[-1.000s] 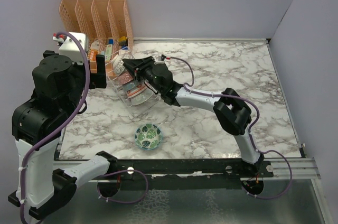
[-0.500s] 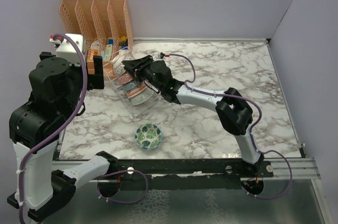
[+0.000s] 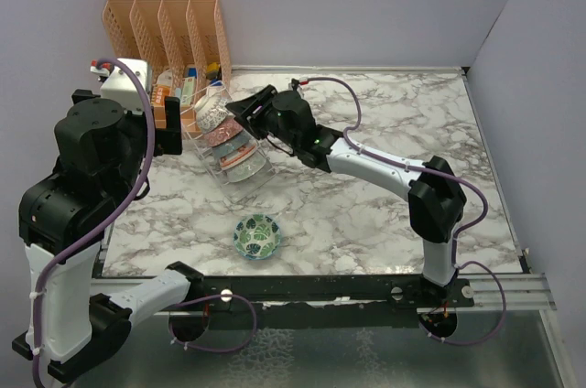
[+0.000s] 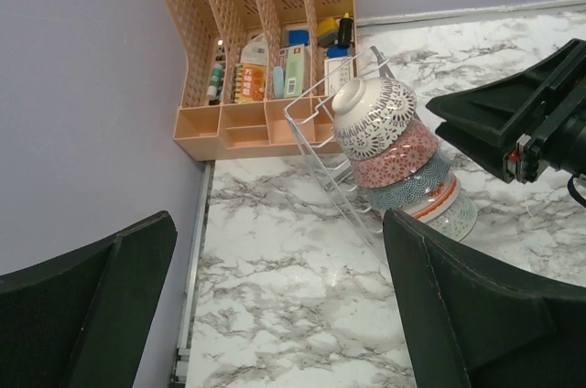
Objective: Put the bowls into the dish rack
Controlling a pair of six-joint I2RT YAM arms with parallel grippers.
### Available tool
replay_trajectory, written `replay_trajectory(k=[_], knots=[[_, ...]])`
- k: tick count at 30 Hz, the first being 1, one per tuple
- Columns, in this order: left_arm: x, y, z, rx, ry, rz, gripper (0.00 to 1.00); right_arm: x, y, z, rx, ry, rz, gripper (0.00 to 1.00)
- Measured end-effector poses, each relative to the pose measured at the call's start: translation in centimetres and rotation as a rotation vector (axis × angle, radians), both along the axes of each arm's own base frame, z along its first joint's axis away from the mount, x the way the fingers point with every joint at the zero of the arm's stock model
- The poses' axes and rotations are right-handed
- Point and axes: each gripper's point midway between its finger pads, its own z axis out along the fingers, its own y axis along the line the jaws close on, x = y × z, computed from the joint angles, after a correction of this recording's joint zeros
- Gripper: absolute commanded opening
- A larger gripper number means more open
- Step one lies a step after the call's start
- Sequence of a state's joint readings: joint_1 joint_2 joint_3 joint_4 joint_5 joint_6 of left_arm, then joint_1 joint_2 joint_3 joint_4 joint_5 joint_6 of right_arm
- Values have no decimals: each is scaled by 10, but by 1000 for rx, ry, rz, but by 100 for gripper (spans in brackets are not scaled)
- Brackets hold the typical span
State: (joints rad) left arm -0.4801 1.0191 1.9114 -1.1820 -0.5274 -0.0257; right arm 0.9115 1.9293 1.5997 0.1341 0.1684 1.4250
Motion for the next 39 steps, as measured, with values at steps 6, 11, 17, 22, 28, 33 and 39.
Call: replay_trajectory(k=[6, 11, 17, 22, 28, 33, 39], knots=[[1, 0, -1, 5, 4, 5, 99, 7, -4, -30, -93, 67, 9, 49], [2, 2, -1, 10, 5, 12, 99, 16, -2, -37, -97, 51, 22, 49], [3, 2, -4, 21, 13, 16, 99, 29, 3, -38, -57, 10, 35, 49], [3, 2, -4, 30, 15, 16, 99, 37, 11, -43, -24, -12, 56, 48], [4, 3, -5, 37, 16, 21, 99, 43, 23, -52, 0, -17, 86, 47], [5, 3, -6, 45, 20, 22, 99, 42, 29, -45, 54, -43, 112, 42], [5, 3, -7, 51, 22, 21, 99, 43, 40, -46, 118, -62, 147, 24]])
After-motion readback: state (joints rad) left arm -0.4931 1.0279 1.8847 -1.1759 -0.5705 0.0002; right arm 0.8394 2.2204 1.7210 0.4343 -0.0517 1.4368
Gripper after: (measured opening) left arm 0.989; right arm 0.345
